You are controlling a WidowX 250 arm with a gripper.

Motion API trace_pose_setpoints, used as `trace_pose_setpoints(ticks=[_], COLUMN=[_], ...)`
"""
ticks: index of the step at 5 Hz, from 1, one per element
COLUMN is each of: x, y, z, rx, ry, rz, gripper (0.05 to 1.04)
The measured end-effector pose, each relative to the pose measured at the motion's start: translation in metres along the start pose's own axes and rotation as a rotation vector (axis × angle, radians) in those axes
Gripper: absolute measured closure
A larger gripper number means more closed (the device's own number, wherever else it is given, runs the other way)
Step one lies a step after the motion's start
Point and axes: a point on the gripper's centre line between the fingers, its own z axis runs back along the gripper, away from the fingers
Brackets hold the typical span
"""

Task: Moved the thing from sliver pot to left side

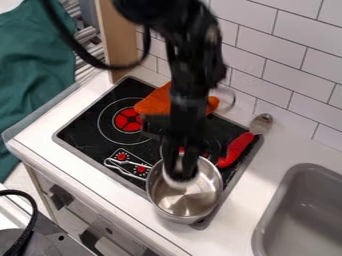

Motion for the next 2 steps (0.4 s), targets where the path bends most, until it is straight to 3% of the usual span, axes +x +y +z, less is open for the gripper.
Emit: trace_pose_setpoints(ticks=[1,2], x=[0.013,0.035], y=[0.037,0.08], z=[0.026,0.022], rx=[0.013,-0.02], ry=[0.005,0.018], rz=[0.102,0.174], gripper=[0.906,0.906])
